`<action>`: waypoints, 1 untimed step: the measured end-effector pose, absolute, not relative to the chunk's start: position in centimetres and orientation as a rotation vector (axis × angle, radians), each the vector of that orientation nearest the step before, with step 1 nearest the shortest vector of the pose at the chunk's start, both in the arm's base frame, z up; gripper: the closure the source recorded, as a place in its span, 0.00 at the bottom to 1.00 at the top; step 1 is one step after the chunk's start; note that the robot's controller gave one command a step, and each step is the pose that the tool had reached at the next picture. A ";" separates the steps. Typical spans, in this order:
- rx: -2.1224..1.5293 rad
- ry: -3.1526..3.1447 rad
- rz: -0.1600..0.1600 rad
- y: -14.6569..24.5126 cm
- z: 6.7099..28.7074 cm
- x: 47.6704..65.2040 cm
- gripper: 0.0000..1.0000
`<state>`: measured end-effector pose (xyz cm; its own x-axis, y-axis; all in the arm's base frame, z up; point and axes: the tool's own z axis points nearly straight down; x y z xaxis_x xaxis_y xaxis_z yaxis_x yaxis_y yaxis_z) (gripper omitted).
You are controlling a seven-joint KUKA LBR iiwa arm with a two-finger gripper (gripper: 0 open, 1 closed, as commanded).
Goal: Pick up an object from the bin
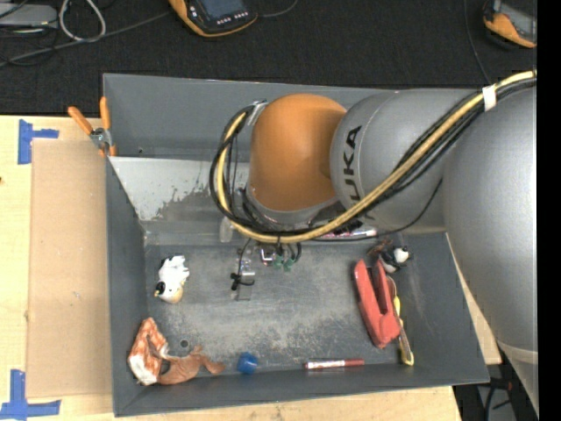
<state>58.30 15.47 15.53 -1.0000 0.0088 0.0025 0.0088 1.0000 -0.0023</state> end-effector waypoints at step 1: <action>-0.223 -3.126 0.003 14.3 19.3 59.1 0.00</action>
Offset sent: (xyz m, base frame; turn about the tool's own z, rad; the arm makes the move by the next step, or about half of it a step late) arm 0.0236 -0.0410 0.0519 0.0438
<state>59.11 14.29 19.32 -0.9898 0.1421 0.0073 0.1421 0.9898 -0.0025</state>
